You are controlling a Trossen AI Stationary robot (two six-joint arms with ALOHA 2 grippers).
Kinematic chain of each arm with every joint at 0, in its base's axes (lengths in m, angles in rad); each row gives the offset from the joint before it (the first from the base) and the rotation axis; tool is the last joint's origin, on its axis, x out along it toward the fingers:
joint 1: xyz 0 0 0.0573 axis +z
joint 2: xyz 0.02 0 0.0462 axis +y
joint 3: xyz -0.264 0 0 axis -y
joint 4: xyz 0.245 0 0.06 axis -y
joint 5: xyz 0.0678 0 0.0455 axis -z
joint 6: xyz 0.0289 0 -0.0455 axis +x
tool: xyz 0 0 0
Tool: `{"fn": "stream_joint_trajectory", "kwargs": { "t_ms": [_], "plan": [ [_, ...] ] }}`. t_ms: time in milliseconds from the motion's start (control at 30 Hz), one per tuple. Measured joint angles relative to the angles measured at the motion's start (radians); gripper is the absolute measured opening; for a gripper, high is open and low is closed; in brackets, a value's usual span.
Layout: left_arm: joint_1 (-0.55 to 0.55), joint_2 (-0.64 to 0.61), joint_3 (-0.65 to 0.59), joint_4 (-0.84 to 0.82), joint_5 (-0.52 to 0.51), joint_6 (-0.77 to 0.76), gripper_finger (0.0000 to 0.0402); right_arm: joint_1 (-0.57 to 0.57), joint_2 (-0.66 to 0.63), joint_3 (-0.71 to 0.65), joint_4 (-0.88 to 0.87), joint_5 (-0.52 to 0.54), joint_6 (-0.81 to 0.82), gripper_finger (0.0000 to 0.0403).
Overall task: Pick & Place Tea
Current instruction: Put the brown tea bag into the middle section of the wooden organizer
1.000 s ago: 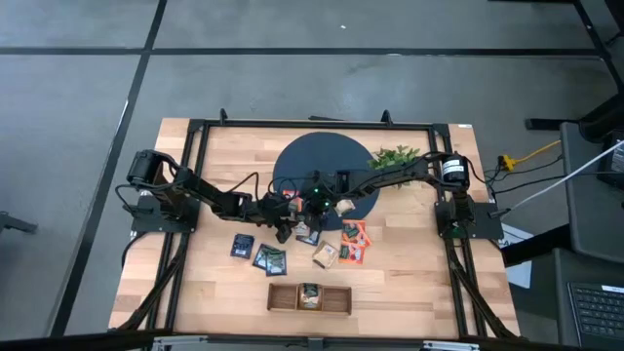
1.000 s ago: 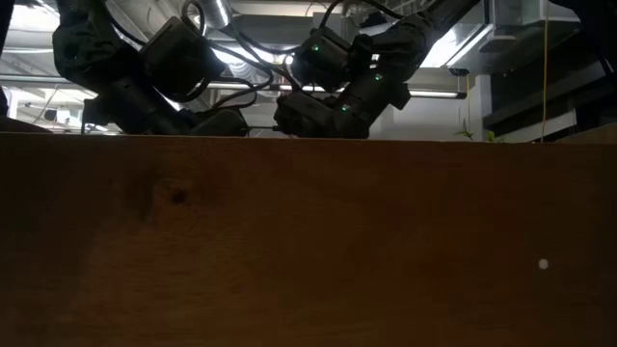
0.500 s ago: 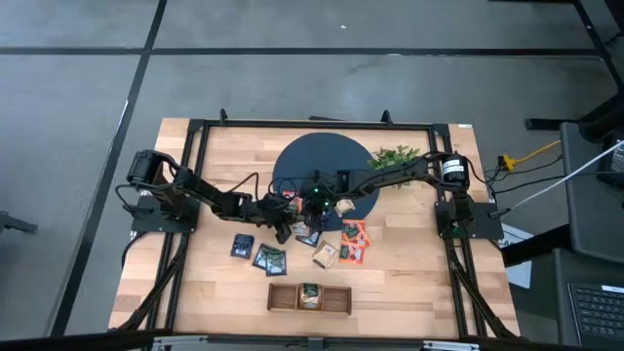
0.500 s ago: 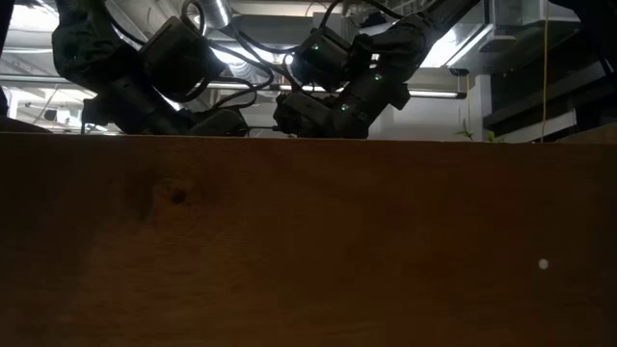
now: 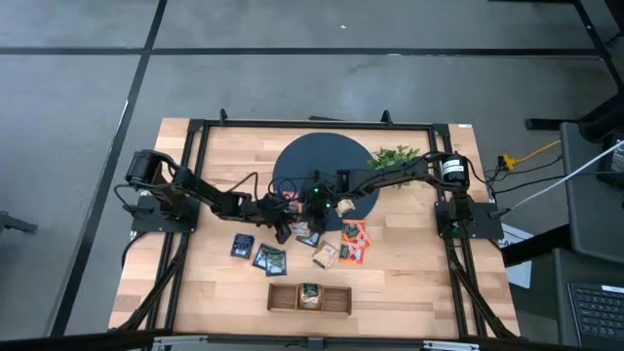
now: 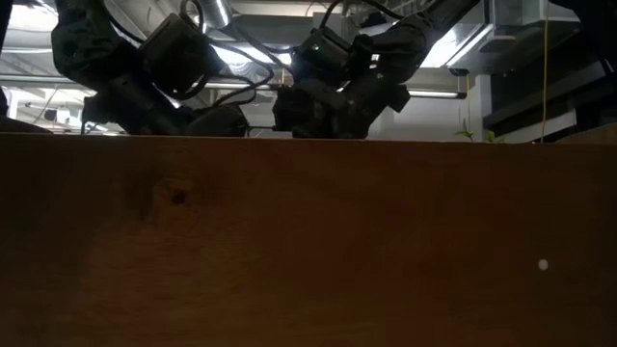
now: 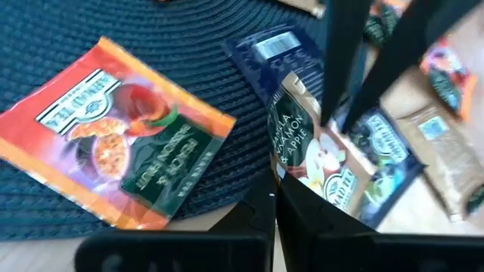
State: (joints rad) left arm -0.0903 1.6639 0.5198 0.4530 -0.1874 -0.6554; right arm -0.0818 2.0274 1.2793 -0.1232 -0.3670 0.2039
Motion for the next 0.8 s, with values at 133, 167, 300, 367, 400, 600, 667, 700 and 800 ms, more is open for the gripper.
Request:
{"fn": "stream_joint_trajectory", "kwargs": {
  "t_ms": [133,167,300,367,400,600,667,700,800],
  "plan": [
    [-0.002,-0.04,0.0,0.001,0.007,0.012,0.0002,0.0,-0.014,0.0,-0.009,-0.06,-0.004,0.003],
    [-0.003,-0.052,0.0,0.0,0.007,0.014,0.0002,0.0,-0.025,0.0,-0.012,-0.061,-0.004,0.003],
    [-0.013,-0.092,0.0,-0.001,0.007,0.015,0.0002,0.001,-0.087,0.001,-0.027,-0.062,-0.033,0.003],
    [-0.025,-0.105,0.0,0.001,0.007,0.015,0.0002,0.004,-0.121,0.001,-0.038,-0.062,-0.055,0.003],
    [-0.032,-0.111,0.0,0.0,0.007,0.015,0.0002,0.006,-0.137,0.001,-0.048,-0.061,-0.064,0.003],
    [-0.076,-0.115,0.04,0.001,-0.001,0.008,0.0002,0.044,-0.214,0.001,-0.086,-0.012,-0.125,0.003],
    [-0.089,-0.113,0.062,0.001,-0.004,0.022,0.0002,0.065,-0.231,0.0,-0.094,0.01,-0.139,0.003],
    [-0.095,-0.113,0.073,-0.002,-0.006,0.032,0.0002,0.076,-0.238,0.0,-0.095,0.013,-0.15,0.003],
    [-0.109,-0.113,0.107,0.002,-0.005,0.058,0.0002,0.105,-0.257,0.0,-0.113,0.015,-0.182,0.003]
  ]
}}
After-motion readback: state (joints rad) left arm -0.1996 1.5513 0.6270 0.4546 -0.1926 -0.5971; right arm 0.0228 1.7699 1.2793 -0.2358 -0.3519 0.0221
